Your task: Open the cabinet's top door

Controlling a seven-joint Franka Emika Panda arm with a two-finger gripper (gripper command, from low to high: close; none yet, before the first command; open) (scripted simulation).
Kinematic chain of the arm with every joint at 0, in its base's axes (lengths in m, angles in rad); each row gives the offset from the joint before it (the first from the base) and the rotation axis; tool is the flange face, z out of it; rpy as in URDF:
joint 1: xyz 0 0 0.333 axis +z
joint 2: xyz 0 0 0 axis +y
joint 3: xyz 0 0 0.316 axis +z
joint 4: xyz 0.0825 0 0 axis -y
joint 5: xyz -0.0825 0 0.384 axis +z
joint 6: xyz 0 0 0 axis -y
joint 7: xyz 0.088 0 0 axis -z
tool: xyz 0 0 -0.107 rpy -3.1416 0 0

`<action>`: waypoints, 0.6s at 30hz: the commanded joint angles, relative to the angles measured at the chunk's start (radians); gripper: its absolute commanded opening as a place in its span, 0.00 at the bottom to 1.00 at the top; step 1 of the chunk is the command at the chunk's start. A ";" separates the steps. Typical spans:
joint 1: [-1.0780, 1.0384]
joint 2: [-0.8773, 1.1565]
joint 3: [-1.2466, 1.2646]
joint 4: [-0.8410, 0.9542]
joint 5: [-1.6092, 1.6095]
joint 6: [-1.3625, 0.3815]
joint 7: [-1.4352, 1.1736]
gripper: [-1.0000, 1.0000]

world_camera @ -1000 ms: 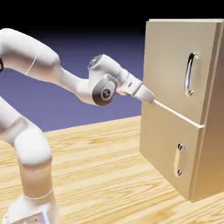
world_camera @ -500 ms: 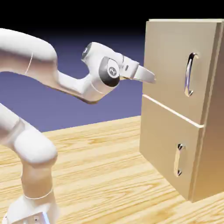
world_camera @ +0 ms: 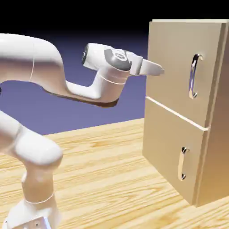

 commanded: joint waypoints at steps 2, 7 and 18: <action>0.028 -0.009 -0.031 0.018 -0.087 -0.001 0.066 0.50; 0.097 -0.033 -0.110 0.063 -0.304 -0.003 0.233 0.50; 0.249 -0.085 -0.282 0.163 -0.783 -0.009 0.598 0.50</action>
